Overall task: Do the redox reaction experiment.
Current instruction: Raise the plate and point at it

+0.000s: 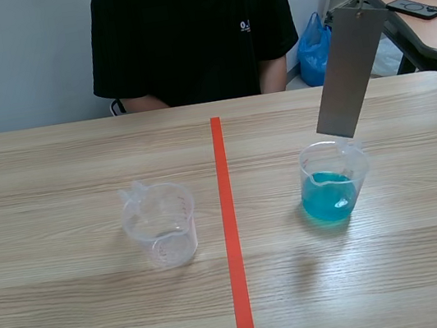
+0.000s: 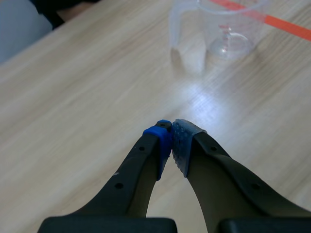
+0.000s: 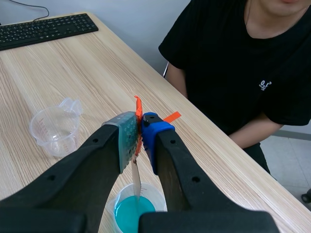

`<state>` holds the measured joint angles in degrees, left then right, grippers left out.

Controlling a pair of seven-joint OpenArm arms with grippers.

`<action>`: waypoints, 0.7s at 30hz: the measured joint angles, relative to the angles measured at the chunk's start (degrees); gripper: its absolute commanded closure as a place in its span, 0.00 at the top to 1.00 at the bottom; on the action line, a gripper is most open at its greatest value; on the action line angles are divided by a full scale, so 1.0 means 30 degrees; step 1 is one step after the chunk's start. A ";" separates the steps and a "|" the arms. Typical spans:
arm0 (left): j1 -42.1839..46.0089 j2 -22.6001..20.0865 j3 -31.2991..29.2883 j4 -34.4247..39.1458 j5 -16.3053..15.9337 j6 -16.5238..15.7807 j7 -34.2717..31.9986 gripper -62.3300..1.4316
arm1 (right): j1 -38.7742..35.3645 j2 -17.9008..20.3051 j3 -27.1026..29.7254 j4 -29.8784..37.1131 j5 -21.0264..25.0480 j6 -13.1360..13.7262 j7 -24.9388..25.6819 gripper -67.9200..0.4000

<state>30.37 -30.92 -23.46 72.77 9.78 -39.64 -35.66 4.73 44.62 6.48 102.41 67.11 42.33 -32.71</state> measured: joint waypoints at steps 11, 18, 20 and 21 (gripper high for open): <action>-0.9887 -0.1166 0.6878 -0.4721 -0.1100 -0.0051 0.3191 0.07 | 0.0000 -0.0007 0.0000 -0.0007 0.0000 0.0015 -0.0066 0.03; -1.5103 -0.0124 1.0673 -0.7963 -0.1778 -0.0051 0.3271 0.07 | 0.0000 -0.0007 0.0000 -0.0007 0.0000 0.0015 -0.0066 0.03; -1.6393 0.0568 1.1497 -0.8735 -0.1778 -0.0051 0.3606 0.07 | 0.0000 -0.0007 0.0000 -0.0007 0.0007 0.0015 -0.0066 0.03; -1.7019 0.0976 1.1905 -0.9107 -0.1770 -0.0051 0.3687 0.07 | 0.0000 -0.0007 0.0000 -0.0007 0.0000 0.0015 -0.0066 0.03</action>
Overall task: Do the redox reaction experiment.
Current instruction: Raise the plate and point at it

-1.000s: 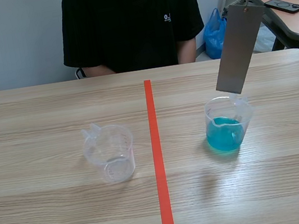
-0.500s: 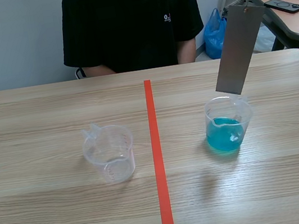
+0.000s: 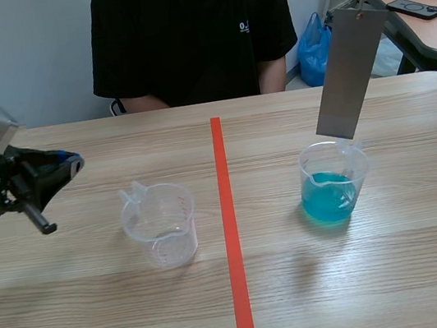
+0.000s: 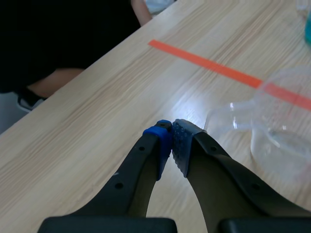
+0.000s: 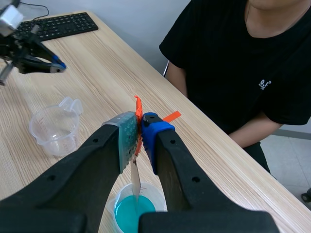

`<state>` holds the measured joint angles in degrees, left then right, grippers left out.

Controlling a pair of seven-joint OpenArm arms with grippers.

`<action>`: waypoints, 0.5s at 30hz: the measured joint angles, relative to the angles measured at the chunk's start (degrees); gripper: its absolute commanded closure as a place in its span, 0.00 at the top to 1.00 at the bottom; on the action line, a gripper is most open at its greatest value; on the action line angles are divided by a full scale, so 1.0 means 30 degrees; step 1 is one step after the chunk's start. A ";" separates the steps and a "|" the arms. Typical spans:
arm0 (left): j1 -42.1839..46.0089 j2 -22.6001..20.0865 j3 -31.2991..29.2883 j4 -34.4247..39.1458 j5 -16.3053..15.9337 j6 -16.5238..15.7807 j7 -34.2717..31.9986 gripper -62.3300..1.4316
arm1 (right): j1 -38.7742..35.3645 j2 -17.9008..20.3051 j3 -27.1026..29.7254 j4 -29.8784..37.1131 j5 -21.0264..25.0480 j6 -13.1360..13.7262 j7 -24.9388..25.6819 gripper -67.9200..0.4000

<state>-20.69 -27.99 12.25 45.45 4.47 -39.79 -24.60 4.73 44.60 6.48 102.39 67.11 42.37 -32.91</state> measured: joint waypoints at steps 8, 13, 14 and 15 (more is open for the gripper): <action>-0.3614 0.3249 0.2623 -0.2310 -0.0007 0.0000 0.0758 0.07 | 0.0000 0.0000 0.0000 0.0000 0.0000 0.0000 -0.0007 0.03; -0.4554 0.4721 0.3687 -0.2659 -0.0007 0.0000 0.2004 0.07 | 0.0000 0.0000 0.0000 0.0000 0.0007 0.0007 0.0000 0.03; -0.4692 0.5034 0.3810 -0.2688 -0.0007 0.0000 0.2229 0.07 | 0.0000 0.0000 0.0000 0.0000 0.0007 0.0007 0.0000 0.03; -0.4816 0.5348 0.3949 -0.2747 -0.0007 0.0000 0.2302 0.07 | 0.0000 0.0000 0.0000 0.0000 0.0007 0.0007 0.0000 0.03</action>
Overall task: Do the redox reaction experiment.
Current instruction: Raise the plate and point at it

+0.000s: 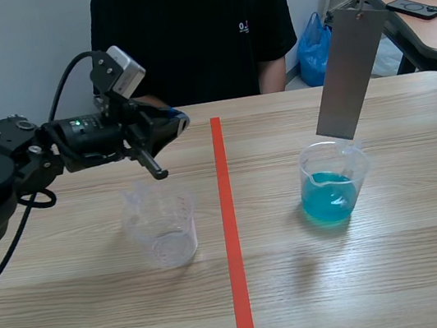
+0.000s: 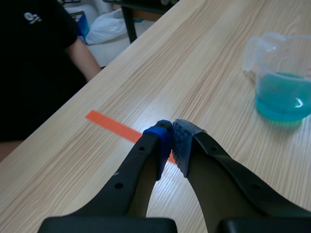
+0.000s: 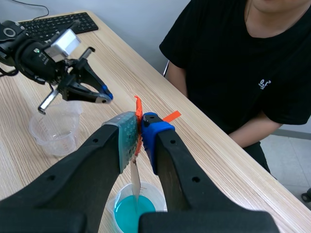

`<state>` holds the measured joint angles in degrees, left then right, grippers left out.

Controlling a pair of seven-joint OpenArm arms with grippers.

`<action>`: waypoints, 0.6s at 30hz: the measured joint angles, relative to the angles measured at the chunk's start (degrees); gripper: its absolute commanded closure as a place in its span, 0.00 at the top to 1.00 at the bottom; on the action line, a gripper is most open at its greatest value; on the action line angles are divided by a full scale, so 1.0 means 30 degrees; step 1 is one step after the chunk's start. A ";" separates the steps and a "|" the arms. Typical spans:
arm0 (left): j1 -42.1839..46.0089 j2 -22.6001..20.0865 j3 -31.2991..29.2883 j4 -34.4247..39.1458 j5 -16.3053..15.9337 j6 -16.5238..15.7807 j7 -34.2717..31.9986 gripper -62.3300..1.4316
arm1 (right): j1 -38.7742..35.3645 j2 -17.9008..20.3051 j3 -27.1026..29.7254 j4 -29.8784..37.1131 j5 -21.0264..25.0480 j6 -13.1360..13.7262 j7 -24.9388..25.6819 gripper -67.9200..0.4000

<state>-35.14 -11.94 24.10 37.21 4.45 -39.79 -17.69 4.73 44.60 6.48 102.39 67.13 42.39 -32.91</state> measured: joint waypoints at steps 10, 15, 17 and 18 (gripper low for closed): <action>-0.0036 0.3002 0.0648 -0.0007 0.0000 0.0000 0.1843 0.07 | 0.0000 0.0000 0.0000 0.0000 -0.0007 0.0000 0.0000 0.03; -0.0029 0.4728 0.1275 -0.0036 0.0000 0.0000 0.2849 0.07 | 0.0000 0.0000 0.0000 0.0000 -0.0007 0.0000 0.0000 0.03; -0.0029 0.5224 0.1486 -0.0036 0.0000 0.0000 0.3016 0.07 | 0.0000 0.0000 0.0000 0.0000 -0.0007 0.0000 0.0000 0.03; -0.0029 0.5435 0.1552 -0.0036 0.0000 0.0000 0.3133 0.07 | 0.0000 0.0000 0.0000 0.0000 -0.0007 0.0000 0.0000 0.03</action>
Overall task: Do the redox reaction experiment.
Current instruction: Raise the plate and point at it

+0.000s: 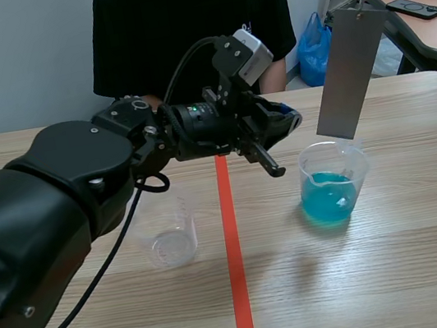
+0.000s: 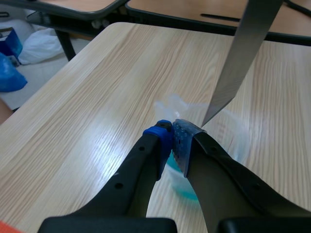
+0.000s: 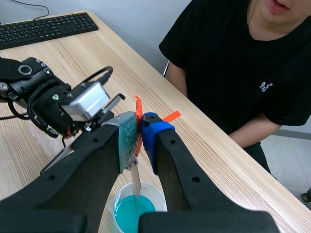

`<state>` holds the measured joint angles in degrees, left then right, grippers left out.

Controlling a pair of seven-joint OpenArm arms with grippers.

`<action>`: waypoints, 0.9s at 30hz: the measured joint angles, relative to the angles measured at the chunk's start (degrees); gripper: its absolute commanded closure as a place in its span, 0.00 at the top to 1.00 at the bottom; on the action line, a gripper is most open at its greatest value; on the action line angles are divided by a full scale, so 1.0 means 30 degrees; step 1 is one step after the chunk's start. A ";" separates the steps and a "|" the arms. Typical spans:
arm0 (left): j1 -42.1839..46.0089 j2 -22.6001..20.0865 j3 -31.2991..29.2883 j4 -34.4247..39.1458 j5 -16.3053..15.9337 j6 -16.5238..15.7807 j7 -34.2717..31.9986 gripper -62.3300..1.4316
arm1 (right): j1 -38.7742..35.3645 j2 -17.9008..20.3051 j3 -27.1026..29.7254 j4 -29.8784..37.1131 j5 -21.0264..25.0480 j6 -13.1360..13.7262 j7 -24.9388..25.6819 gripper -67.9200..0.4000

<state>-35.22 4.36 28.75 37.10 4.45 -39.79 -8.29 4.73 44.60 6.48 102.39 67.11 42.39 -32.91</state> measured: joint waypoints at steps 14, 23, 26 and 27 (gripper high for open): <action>0.0000 0.0073 0.0160 0.0000 -0.0015 0.0000 -0.0685 0.07 | 0.0000 0.0000 0.0000 0.0000 0.0007 0.0000 -0.0066 0.03; 0.0000 -0.0648 0.0160 -0.0007 -0.0146 0.0000 -0.0940 0.07 | 0.0000 0.0000 0.0000 0.0000 0.0000 0.0000 -0.0066 0.03; 0.0000 -0.0656 0.0160 -0.0007 -0.0153 0.0000 -0.0976 0.07 | 0.0000 0.0000 0.0000 0.0000 0.0000 0.0000 -0.0066 0.03; 0.0000 -0.0656 0.0160 -0.0007 -0.0153 0.0000 -0.0976 0.07 | 0.0000 0.0000 0.0000 0.0000 0.0000 0.0000 -0.0066 0.03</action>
<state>-35.22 2.39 29.23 37.08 3.99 -39.79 -11.22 4.73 44.60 6.48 102.39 67.11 42.39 -33.10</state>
